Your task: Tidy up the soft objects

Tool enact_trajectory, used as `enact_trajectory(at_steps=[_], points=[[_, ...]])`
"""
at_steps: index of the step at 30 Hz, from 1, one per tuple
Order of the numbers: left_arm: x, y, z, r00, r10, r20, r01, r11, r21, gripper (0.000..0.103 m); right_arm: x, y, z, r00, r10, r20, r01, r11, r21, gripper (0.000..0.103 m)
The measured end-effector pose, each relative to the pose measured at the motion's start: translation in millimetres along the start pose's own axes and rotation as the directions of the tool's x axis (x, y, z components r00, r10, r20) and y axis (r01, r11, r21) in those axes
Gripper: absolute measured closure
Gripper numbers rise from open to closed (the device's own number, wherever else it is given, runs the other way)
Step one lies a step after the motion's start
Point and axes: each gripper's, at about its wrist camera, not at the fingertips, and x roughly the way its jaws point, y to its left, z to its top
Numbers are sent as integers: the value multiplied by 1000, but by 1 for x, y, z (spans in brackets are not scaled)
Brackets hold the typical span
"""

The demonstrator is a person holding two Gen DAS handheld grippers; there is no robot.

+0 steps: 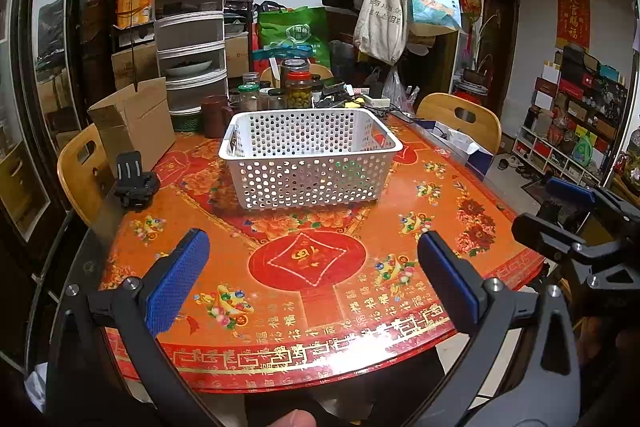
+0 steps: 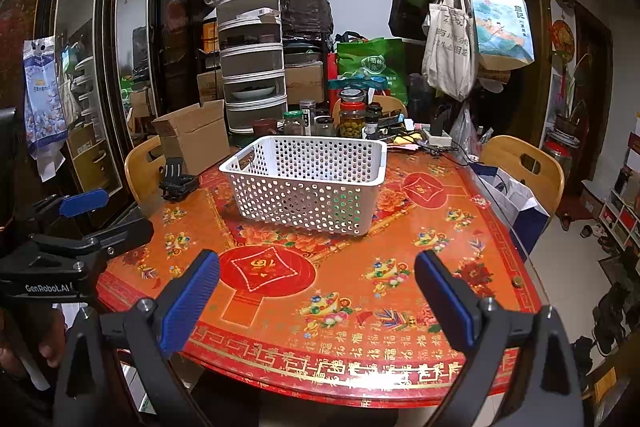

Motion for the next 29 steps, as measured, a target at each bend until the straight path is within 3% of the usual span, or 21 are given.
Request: enact_trajectory(at_steps=[29], points=[[3,-4,-9,1000,-2,2,2,1000,17,0,0,3,-1,1000,1,-2,-1,1000,-4,5]])
